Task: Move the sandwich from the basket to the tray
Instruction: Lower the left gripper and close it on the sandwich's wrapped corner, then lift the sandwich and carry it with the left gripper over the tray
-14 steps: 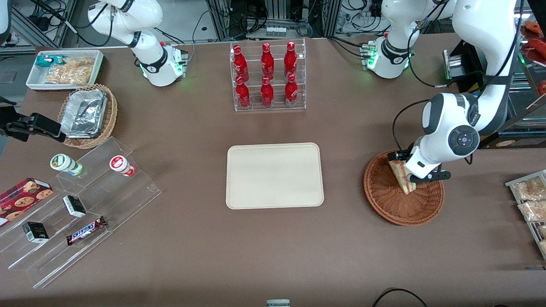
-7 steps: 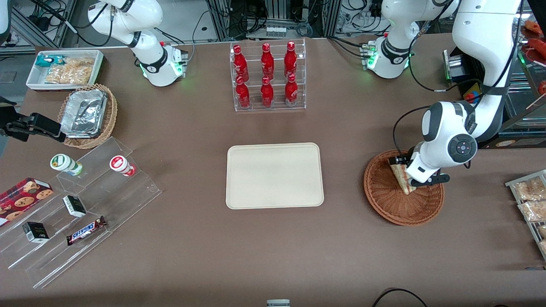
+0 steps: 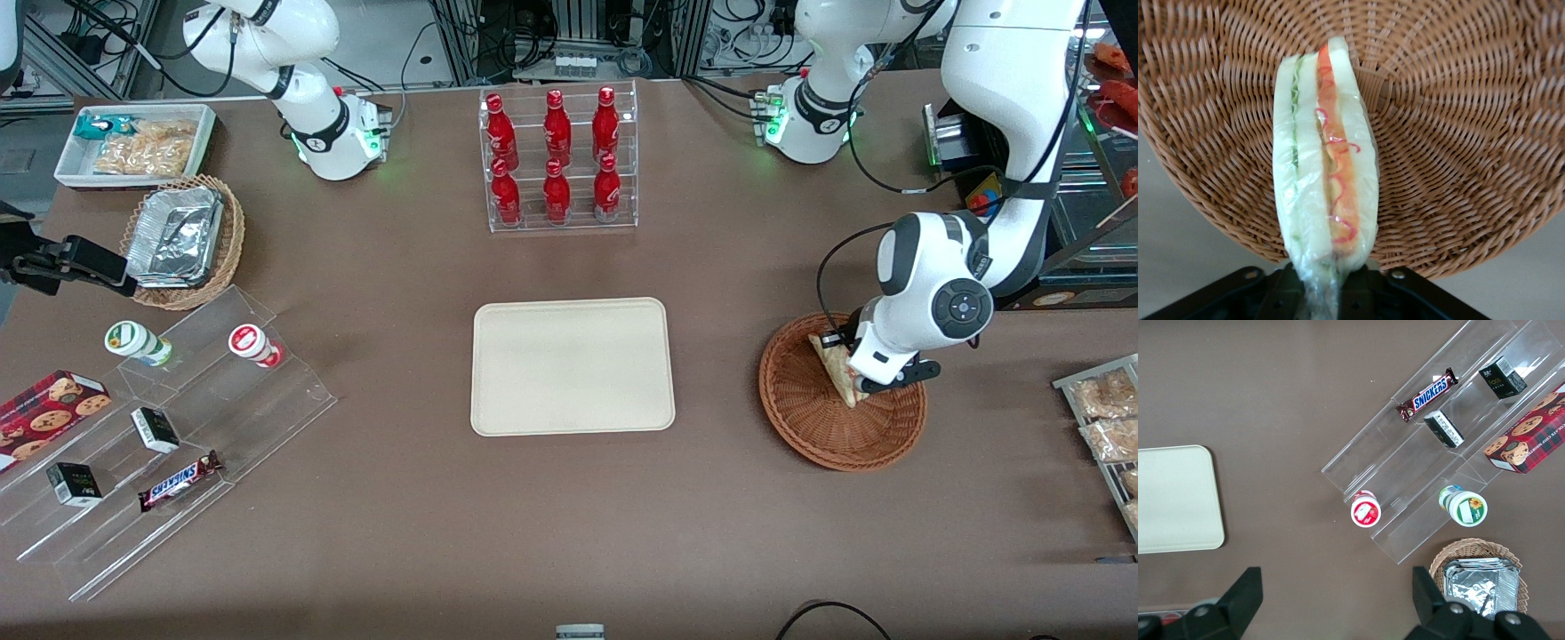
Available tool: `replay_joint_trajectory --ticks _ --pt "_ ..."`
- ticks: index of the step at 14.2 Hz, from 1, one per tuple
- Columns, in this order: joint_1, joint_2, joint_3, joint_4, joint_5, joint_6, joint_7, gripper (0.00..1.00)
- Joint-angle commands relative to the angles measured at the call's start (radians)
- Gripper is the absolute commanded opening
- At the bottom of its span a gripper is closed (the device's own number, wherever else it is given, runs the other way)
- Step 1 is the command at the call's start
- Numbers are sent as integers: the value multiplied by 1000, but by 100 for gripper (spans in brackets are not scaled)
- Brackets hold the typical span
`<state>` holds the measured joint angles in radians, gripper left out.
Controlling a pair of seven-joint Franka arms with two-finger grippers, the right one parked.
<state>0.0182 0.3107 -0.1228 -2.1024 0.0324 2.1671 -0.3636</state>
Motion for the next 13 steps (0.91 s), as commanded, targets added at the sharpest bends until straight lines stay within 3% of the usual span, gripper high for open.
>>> replay_joint_trajectory --ticks 1,7,11,13 --pt "2 -12 -1 38 -11 -3 -14 7" --pt "-17 -31 -24 234 -34 -216 -8 7" --pt "-21 -21 -170 326 -45 -282 -151 8" --pt "-73 11 -215 375 -34 -277 -248 8"
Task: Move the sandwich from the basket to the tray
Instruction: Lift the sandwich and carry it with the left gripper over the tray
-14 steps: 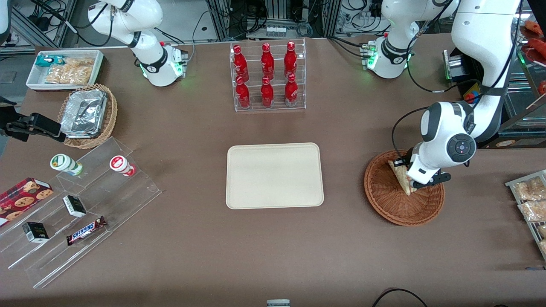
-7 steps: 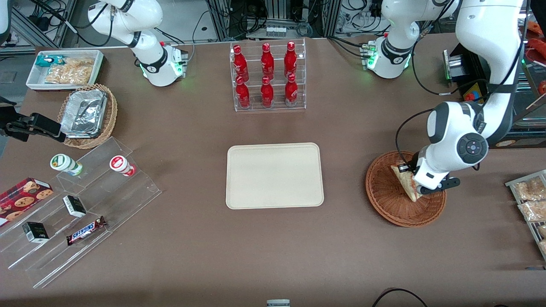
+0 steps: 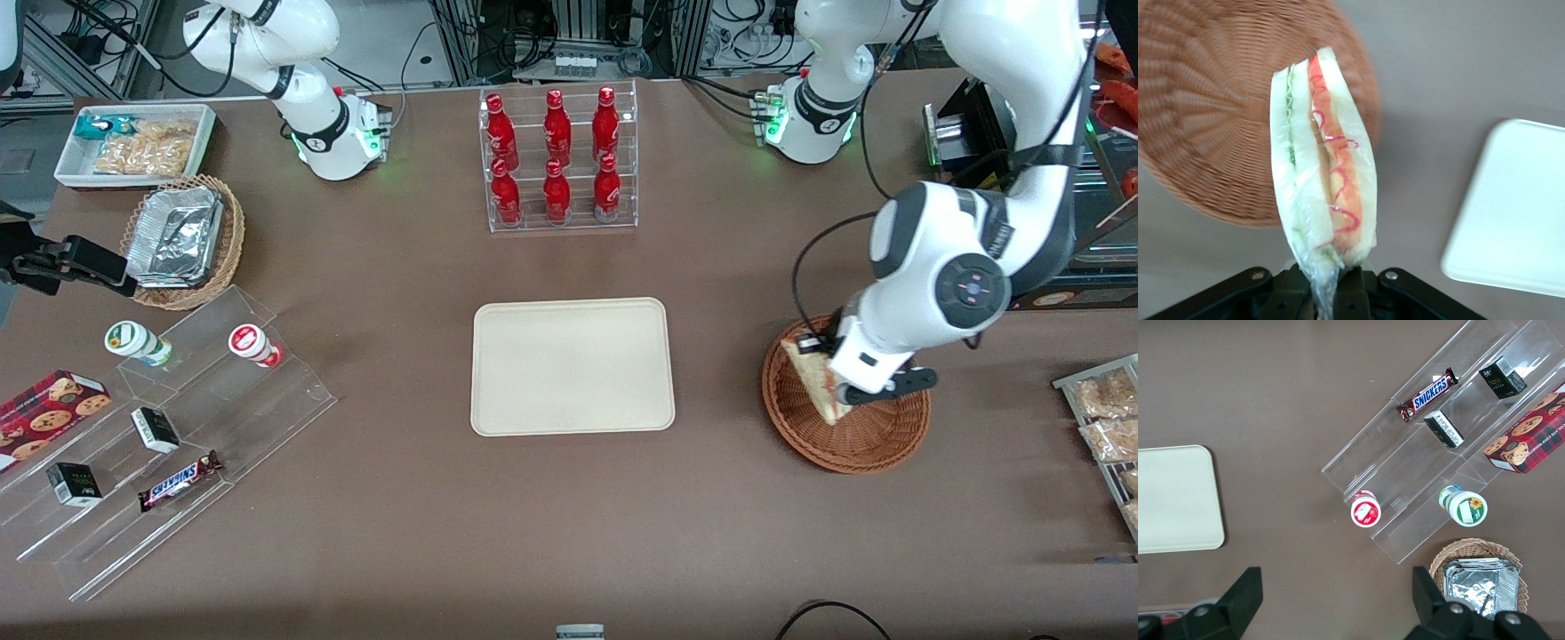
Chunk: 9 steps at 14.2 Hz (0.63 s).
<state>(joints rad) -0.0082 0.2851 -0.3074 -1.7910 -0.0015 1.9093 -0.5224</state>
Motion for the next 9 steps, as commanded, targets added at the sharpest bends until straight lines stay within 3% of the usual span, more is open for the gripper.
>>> replay_joint_trajectory --ticks 1,4,9 --pt "-100 64 -30 91 3 -18 -144 8" --pt "-225 172 -27 201 30 -10 -273 8" --pt "-387 356 -27 327 205 100 -595 8"
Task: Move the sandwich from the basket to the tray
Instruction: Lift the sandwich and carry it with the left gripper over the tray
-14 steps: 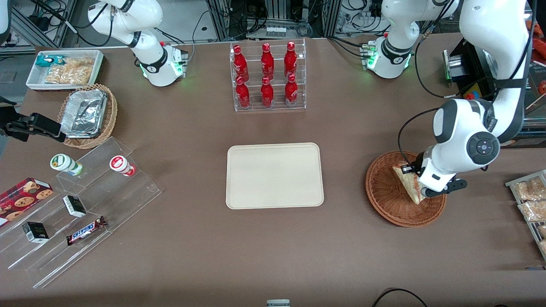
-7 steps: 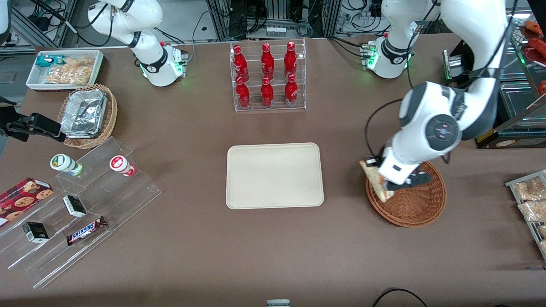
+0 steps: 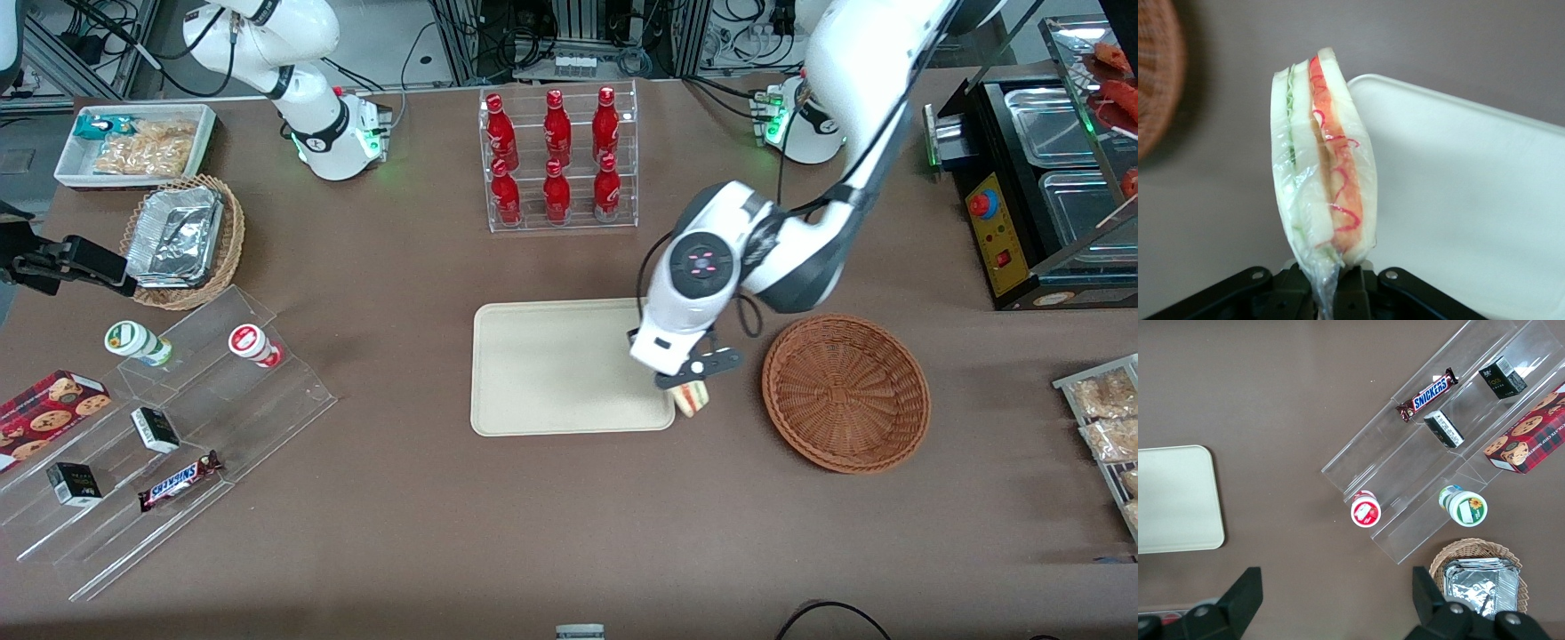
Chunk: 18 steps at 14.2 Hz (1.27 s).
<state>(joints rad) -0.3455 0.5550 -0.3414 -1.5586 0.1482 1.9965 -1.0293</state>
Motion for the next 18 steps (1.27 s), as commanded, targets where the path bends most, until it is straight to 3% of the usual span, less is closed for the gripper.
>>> replay_joint_trajectory --ticks 1,6,10,18 --pt "-70 107 7 112 74 18 -103 8" --pt "-150 154 7 161 90 19 -91 9" --pt "-200 155 4 152 151 16 -66 9" --pt "-211 184 -14 134 113 25 72 10"
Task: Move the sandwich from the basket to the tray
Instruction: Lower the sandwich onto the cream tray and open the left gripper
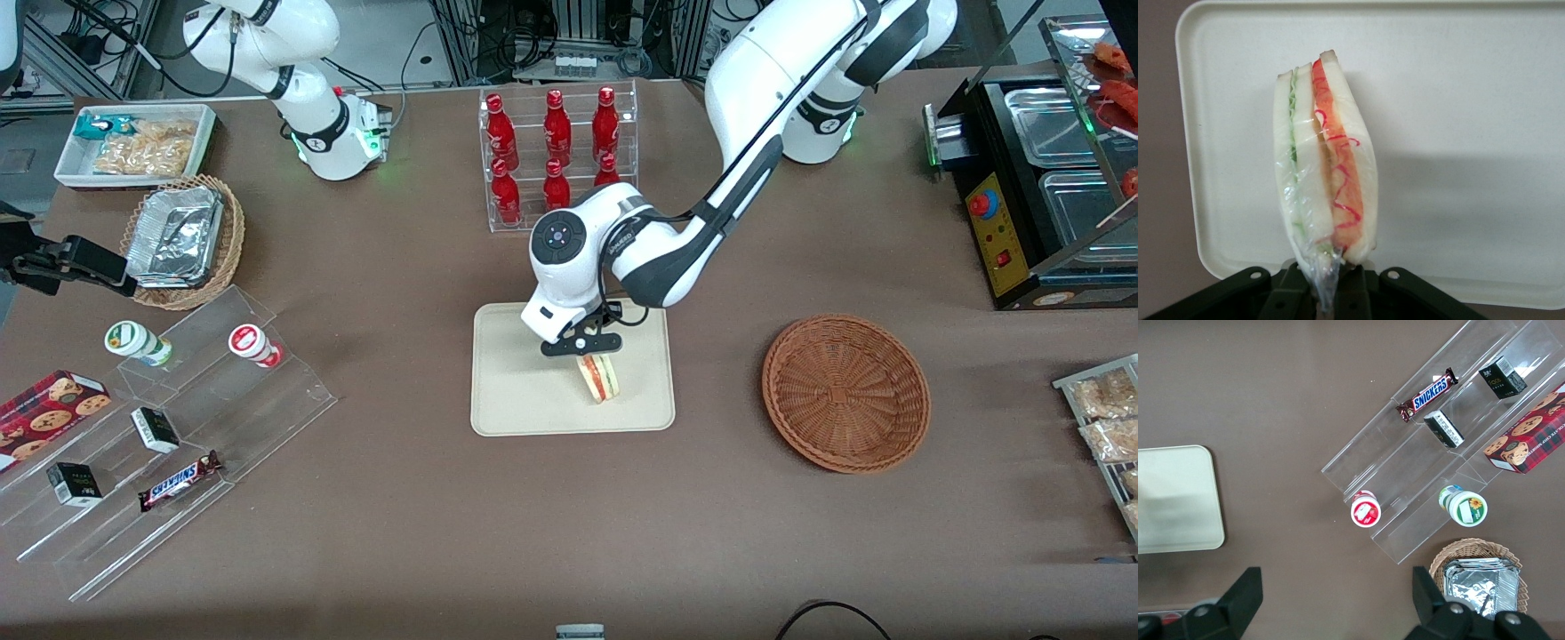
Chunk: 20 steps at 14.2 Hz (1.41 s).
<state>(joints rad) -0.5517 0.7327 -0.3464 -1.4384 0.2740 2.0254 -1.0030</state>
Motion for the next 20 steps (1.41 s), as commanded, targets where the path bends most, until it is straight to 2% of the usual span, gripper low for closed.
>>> replay_joint_trajectory --ticks 1,2,8,10,11,12,14,17,19,20 --pt "-5 7 -9 13 -39 -4 64 10" --pt "-8 8 -9 13 -58 -4 79 10" --pt "-30 27 -13 15 -59 -1 80 13" --pt "-31 28 -11 15 -59 -1 75 26" --pt "-31 30 -11 13 -59 -1 72 37" --pt "-31 31 -11 15 -59 -1 70 44" --pt "-31 33 -11 15 -58 -2 66 66" --pt "-31 31 -11 15 -56 -2 66 83" --pt "-30 24 -9 18 -52 -8 66 98" --pt "-30 16 -9 19 -52 -14 64 99"
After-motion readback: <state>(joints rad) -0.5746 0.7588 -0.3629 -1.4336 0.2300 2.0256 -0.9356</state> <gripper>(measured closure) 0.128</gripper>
